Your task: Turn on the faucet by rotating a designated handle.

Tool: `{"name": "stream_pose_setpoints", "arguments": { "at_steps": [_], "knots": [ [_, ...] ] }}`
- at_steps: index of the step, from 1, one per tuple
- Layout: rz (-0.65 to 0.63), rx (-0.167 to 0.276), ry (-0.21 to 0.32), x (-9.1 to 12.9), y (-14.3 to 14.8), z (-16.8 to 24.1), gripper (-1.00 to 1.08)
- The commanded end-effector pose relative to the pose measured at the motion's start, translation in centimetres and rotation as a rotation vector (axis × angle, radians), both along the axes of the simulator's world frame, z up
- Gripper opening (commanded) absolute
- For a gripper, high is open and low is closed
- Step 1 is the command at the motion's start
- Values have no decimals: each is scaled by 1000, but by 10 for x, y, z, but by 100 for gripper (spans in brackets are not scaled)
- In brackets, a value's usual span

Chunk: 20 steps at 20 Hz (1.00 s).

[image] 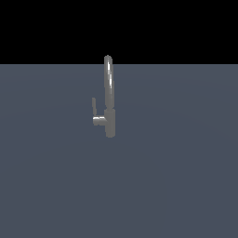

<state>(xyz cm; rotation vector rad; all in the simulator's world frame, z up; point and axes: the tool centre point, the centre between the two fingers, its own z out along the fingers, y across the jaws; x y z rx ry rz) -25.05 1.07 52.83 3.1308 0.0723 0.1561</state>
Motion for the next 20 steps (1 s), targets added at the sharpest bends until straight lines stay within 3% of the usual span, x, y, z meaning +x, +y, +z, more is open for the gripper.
{"name": "stream_pose_setpoints", "arguments": {
  "at_steps": [1,10,20],
  "knots": [
    [0,0,0,0,0,0,-100],
    [-38,-11,-16,0,8,-10,-100],
    [-168,-49,-70,6,35,-46,-100]
  ]
}}
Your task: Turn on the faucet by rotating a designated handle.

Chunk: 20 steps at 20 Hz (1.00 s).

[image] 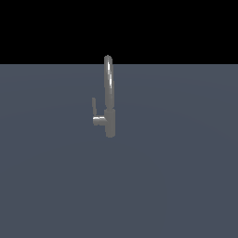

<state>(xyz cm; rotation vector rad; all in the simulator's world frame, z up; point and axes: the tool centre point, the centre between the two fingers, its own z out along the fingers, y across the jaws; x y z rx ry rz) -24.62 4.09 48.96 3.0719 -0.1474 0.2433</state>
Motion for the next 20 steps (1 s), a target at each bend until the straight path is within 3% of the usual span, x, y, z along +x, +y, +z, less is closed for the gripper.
{"name": "stream_pose_setpoints", "arguments": {
  "at_steps": [1,20],
  "knots": [
    [-43,-12,-18,2,8,-12,-100],
    [-369,-105,-155,40,66,-104,-100]
  ]
}}
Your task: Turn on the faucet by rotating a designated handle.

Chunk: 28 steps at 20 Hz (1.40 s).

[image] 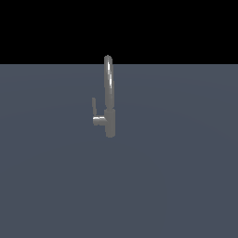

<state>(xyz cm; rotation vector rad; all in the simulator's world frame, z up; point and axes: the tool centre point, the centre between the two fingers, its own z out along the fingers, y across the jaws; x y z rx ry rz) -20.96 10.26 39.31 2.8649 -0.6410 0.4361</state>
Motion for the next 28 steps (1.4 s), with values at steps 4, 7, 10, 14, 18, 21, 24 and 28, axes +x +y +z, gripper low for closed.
{"name": "stream_pose_setpoints", "arguments": {
  "at_steps": [4,7,10,14,18,21,24,28],
  "knots": [
    [-86,-23,-37,15,12,-24,-100],
    [-131,-35,-55,23,18,-37,-100],
    [-174,-46,-73,32,23,-49,-100],
    [-229,-61,-96,44,29,-64,-100],
    [-282,-74,-118,56,33,-78,-100],
    [-320,-84,-133,65,36,-88,-100],
    [-358,-94,-149,74,38,-97,-100],
    [-405,-106,-168,86,40,-109,-100]
  ]
}}
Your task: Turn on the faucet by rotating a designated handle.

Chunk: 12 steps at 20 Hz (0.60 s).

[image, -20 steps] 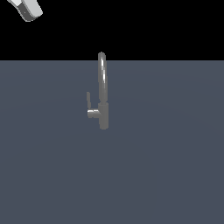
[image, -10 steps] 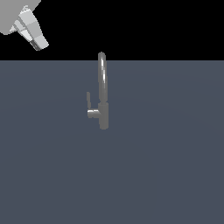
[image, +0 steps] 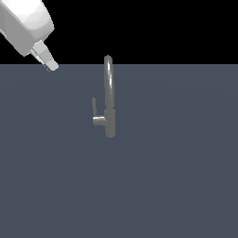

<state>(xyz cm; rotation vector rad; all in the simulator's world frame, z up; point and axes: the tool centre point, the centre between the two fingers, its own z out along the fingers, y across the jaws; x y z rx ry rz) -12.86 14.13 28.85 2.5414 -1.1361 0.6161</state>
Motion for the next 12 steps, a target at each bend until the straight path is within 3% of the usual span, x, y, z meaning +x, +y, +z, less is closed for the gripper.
{"name": "stream_pose_setpoints", "arguments": {
  "at_steps": [1,12],
  "knots": [
    [-30,-7,-13,8,1,-7,-100],
    [-134,-34,-57,35,2,-31,-100]
  ]
}}
